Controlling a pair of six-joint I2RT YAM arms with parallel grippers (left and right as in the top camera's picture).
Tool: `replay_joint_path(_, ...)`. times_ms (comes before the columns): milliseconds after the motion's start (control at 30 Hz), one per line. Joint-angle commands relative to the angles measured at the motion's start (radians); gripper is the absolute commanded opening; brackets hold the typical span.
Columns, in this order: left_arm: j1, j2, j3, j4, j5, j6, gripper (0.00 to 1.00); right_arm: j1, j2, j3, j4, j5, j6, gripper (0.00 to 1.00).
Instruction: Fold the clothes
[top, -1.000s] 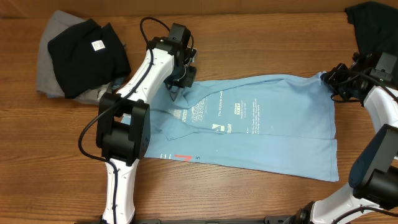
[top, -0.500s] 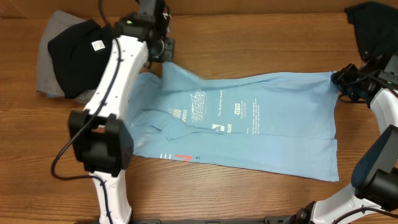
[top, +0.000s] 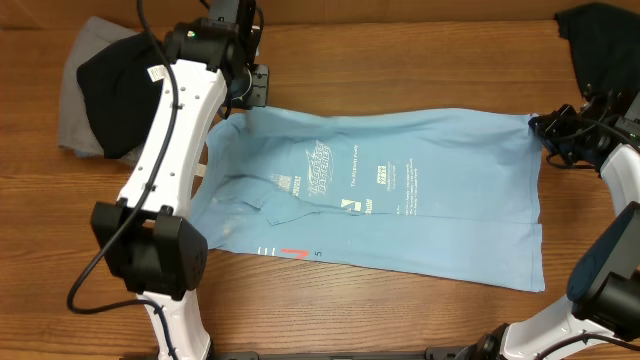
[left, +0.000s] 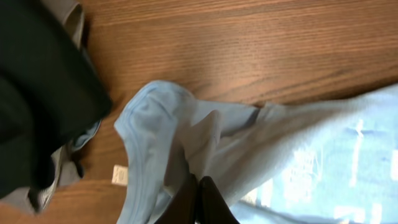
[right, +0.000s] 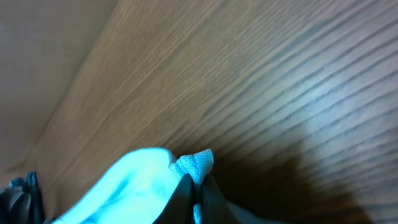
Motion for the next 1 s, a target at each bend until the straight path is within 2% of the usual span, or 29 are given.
replay_joint_path(0,-0.007,-0.036,-0.007,-0.031,0.007,-0.019,0.04,-0.005,-0.018,0.014,-0.026,-0.007,-0.011,0.04)
replay_joint_path(200,-0.016,-0.030,-0.128,-0.093,0.010,-0.021,0.04,-0.005,-0.018,0.014,-0.139,0.101,-0.007,0.04)
replay_joint_path(233,-0.016,-0.030,-0.150,-0.107,0.010,-0.028,0.08,-0.005,-0.018,0.014,-0.157,0.121,-0.008,0.04)
replay_joint_path(300,-0.016,-0.030,-0.183,-0.133,0.011,-0.047,0.25,-0.005,-0.018,0.014,-0.177,0.154,-0.003,0.04)
replay_joint_path(433,-0.016,-0.031,-0.194,-0.138,0.006,-0.029,0.27,-0.005,-0.018,0.014,-0.176,0.161,0.019,0.04)
replay_joint_path(567,-0.019,-0.030,-0.185,-0.038,0.055,-0.019,0.33,-0.005,-0.018,0.014,-0.176,0.161,0.019,0.04)
replay_joint_path(767,-0.062,0.014,-0.240,0.170,0.143,0.113,0.41,-0.005,-0.018,0.013,-0.175,0.161,0.019,0.04)
replay_joint_path(867,-0.095,0.081,-0.269,0.253,0.192,0.185,0.43,-0.005,-0.018,0.013,-0.164,0.161,0.019,0.04)
replay_joint_path(967,-0.117,0.147,-0.269,0.277,0.195,0.183,0.42,-0.005,-0.018,0.013,-0.159,0.161,0.019,0.04)
